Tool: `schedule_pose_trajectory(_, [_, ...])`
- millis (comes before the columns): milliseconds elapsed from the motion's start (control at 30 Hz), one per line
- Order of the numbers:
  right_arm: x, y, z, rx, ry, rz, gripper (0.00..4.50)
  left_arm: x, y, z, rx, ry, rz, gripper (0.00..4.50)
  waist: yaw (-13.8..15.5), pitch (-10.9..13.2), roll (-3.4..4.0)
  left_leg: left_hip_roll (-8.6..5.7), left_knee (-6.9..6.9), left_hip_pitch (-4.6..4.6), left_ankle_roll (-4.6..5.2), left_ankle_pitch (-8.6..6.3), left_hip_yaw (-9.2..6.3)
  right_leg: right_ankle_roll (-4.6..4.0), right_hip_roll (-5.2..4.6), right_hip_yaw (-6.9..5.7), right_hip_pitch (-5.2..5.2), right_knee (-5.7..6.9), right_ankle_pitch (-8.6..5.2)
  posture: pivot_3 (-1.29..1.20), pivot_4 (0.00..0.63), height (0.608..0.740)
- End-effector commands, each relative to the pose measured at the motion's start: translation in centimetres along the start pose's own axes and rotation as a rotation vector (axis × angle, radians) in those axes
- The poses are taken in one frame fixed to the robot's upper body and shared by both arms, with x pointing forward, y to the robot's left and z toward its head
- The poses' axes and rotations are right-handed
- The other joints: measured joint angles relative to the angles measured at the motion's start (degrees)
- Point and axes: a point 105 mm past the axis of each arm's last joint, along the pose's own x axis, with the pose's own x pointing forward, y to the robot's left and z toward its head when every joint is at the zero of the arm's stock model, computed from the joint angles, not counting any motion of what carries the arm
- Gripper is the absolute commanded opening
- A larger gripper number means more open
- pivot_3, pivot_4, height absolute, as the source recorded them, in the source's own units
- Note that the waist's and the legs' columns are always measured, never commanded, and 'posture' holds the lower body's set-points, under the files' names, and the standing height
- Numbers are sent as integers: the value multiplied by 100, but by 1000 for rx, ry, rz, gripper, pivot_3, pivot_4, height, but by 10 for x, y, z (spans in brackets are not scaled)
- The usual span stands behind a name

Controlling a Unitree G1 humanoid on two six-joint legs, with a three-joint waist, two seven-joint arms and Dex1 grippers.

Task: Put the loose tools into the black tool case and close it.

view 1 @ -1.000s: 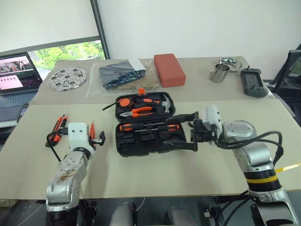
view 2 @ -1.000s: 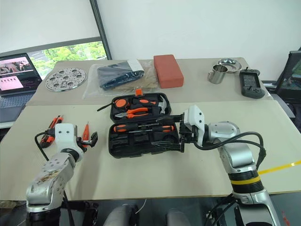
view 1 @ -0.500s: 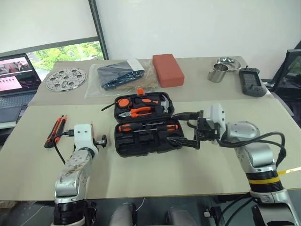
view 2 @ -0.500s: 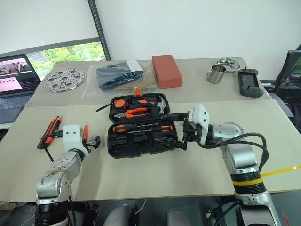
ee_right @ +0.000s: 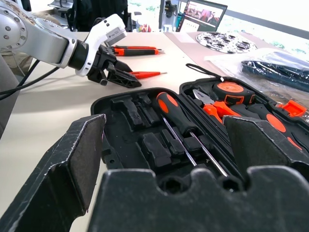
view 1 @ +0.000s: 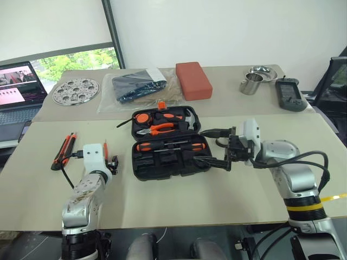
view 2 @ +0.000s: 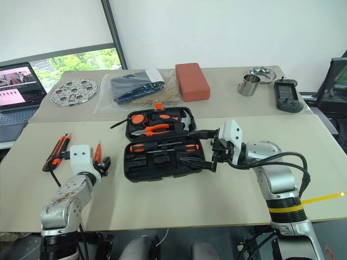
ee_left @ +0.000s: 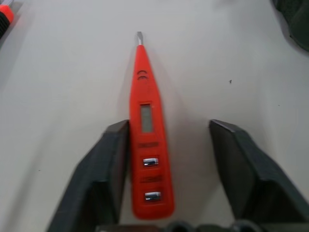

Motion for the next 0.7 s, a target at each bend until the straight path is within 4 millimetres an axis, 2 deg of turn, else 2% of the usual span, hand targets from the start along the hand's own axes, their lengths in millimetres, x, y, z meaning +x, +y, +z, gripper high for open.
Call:
schedule_pose_trajectory(33, [-3, -2, 11, -36, -43, -15, 4500, 0, 14, -4, 4, 17, 50, 1168, 0, 0, 0, 0, 0, 0, 0, 0, 0, 0, 0, 0, 0, 0, 0, 0, 150, 740])
schedule_pose_trajectory(100, [-4, -2, 11, -36, -43, -17, 4500, 1, 15, 1, 10, -5, 53, 520, 1, 0, 0, 0, 0, 0, 0, 0, 0, 0, 0, 0, 0, 0, 0, 0, 150, 740])
schedule_pose_trajectory(200, [-7, -3, 12, -34, -47, -31, 4500, 1, 14, 16, -1, -81, 24, 502, 4, 0, 0, 0, 0, 0, 0, 0, 0, 0, 0, -1, 0, 0, 0, 0, 150, 740])
schedule_pose_trajectory(300, [-15, -6, 16, -26, -61, -72, 4500, -5, 9, 44, -32, -213, -90, 502, 24, 2, -3, -1, 0, -7, 0, 0, 0, 0, -1, -5, -2, -2, 0, 0, 150, 740])
schedule_pose_trajectory(433, [-32, -11, 15, 0, -47, -124, 4500, -20, -17, 95, 75, -438, -468, 502, 61, 4, -5, -1, 0, -12, -3, 1, -1, 0, -3, -15, -4, -6, 0, 0, 150, 740])
schedule_pose_trajectory(500, [-36, -12, 13, 3, -32, -133, 4500, -26, -29, 111, 181, -496, -631, 502, 74, 4, -4, -3, -1, -10, -5, 2, 2, -1, -4, -19, -2, -7, 1, 0, 150, 740])
schedule_pose_trajectory(567, [-38, -12, 13, 6, -27, -136, 4500, -30, -45, 118, 309, -508, -808, 502, 74, 3, -3, -10, -16, -4, -13, -4, 6, -3, -10, -17, -1, -12, 1, 0, 150, 740])
schedule_pose_trajectory(700, [-38, -13, 13, 4, -23, -141, 4500, -35, -74, 110, 589, -426, -1152, 502, 47, 2, -1, -23, -34, -1, -6, 4, 11, -2, -13, -11, -7, -16, 1, 0, 150, 740])
